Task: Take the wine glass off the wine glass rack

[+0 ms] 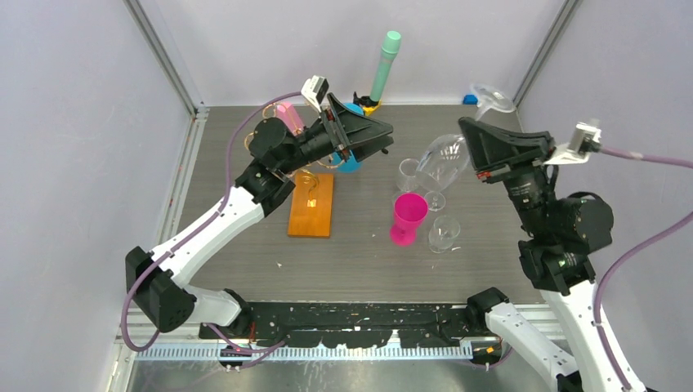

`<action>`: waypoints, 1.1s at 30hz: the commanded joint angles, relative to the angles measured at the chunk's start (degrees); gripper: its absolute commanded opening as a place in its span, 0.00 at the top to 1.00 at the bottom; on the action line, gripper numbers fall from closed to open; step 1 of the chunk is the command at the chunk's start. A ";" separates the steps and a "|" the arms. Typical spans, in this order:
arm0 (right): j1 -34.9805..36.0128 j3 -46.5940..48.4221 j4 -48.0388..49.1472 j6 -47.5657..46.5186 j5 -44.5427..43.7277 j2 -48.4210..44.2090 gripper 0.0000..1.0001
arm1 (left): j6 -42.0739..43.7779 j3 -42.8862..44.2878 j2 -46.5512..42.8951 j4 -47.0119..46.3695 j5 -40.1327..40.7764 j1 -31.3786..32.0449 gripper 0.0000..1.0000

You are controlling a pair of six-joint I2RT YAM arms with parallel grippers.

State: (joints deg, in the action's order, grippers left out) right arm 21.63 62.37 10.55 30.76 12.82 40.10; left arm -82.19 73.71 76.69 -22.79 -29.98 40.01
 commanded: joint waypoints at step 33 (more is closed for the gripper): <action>-0.01 -18.33 24.44 37.42 -33.76 1.62 1.00 | -9.64 2.66 8.11 -13.54 9.15 8.18 0.50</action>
State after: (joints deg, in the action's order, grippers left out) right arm 21.63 43.83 31.97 63.68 -18.41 43.40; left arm -91.29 73.21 83.57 -32.12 -21.93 47.57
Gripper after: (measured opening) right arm 0.124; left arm 0.520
